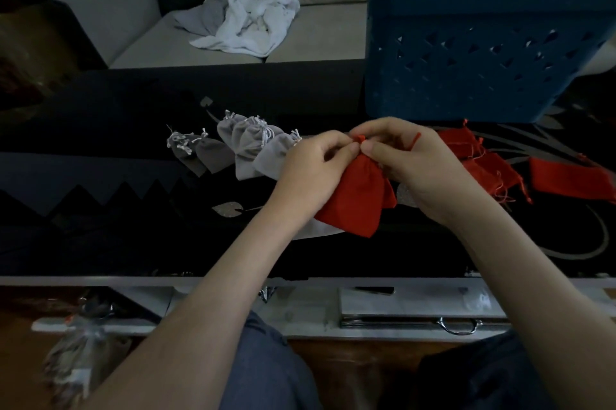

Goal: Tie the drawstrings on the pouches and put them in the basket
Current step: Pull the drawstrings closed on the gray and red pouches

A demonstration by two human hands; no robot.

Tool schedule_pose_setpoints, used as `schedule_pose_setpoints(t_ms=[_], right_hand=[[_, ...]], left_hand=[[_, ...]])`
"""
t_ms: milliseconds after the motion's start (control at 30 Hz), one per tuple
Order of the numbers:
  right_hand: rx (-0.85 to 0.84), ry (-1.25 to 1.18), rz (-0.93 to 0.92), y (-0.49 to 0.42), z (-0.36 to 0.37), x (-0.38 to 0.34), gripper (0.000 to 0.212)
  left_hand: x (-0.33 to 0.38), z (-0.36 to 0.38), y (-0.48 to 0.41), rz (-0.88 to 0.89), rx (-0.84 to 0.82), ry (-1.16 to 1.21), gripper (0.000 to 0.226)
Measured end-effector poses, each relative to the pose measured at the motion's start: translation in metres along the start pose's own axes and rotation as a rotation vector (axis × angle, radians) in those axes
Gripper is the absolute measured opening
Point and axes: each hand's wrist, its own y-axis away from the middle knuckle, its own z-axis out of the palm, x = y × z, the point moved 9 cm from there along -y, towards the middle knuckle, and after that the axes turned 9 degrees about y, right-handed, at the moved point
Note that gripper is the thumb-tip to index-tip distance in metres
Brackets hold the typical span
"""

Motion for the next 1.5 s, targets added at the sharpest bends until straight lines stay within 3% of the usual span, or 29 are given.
schedule_pose_setpoints(t_ms=[133, 300, 467, 600, 733, 933, 1167, 1333, 1500], right_hand=[[0.042, 0.043, -0.008, -0.001, -0.006, -0.001, 0.015], [0.007, -0.004, -0.053, 0.000, 0.000, -0.005, 0.013], [-0.015, -0.009, -0.095, -0.001, 0.002, -0.006, 0.010], [-0.004, -0.045, -0.101, 0.000, 0.003, -0.008, 0.013], [-0.011, -0.076, -0.098, 0.002, 0.004, -0.011, 0.012], [-0.038, 0.069, -0.086, 0.004, 0.005, -0.012, 0.014], [-0.022, 0.113, -0.078, 0.005, 0.005, -0.012, 0.017], [-0.009, 0.266, -0.025, 0.000, 0.004, 0.000, 0.008], [-0.091, 0.137, -0.016, 0.004, 0.008, -0.002, 0.010]], left_hand=[[-0.001, 0.000, 0.000, -0.034, 0.003, 0.040, 0.015], [-0.022, 0.002, 0.004, -0.285, 0.013, 0.457, 0.013], [-0.018, 0.006, 0.004, -0.284, -0.021, 0.564, 0.007], [-0.011, 0.006, 0.005, -0.232, -0.052, 0.483, 0.017], [-0.003, -0.001, 0.006, -0.144, -0.003, 0.249, 0.027], [-0.004, -0.004, 0.003, -0.083, 0.039, 0.150, 0.027], [-0.009, -0.003, 0.002, -0.091, 0.083, 0.252, 0.007], [0.001, -0.008, 0.004, -0.042, 0.129, 0.302, 0.009], [0.005, -0.018, 0.004, 0.000, 0.189, 0.310, 0.009]])
